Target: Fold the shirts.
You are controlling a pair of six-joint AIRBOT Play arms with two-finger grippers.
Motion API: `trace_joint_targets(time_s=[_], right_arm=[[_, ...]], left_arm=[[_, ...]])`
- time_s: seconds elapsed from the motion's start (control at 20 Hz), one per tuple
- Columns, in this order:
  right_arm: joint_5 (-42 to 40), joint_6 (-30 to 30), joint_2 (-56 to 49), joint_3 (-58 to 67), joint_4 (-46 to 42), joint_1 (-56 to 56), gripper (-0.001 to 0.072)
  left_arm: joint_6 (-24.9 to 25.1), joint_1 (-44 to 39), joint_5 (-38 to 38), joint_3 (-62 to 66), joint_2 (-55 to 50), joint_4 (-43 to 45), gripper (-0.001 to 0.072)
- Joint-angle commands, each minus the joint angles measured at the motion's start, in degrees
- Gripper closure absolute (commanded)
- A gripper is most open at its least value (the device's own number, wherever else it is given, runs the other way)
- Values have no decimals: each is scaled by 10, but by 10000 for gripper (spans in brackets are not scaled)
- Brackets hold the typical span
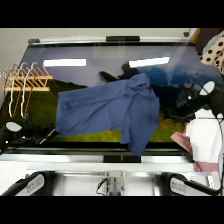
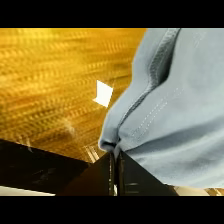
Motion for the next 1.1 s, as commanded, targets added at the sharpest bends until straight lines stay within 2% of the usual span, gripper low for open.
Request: trace_joint_targets(time_s=[0.0,0.05,0.25,0.5,0.75,0.8,0.85,0.9,1.05], right_arm=[[-56,8,-15,-48,19,0,188],[-74,9,-24,-54,28,0,217],[-102,2,-71,-56,79,1,215],[-141,2,-107,-56,103,1,199],[-149,-3,-130,-56,146,2,204],[-147,-7,-131,-56,156,2,340],[-142,-7,-130,-56,164,1,542],[-129,-11,-130,-56,172,1,637],[-104,-81,-98,-54,207,1,637]], left_arm=[[2,1,0,0,4,-4,672],[2,1,-3,2,5,-4,672],[2,1,-4,4,9,-4,672],[2,1,-4,4,9,-4,672],[8,1,-3,4,9,-6,672],[9,1,-3,4,9,-6,672],[26,1,-5,6,9,-13,672],[50,1,-15,13,9,-23,673],[58,1,-57,75,11,-27,674]])
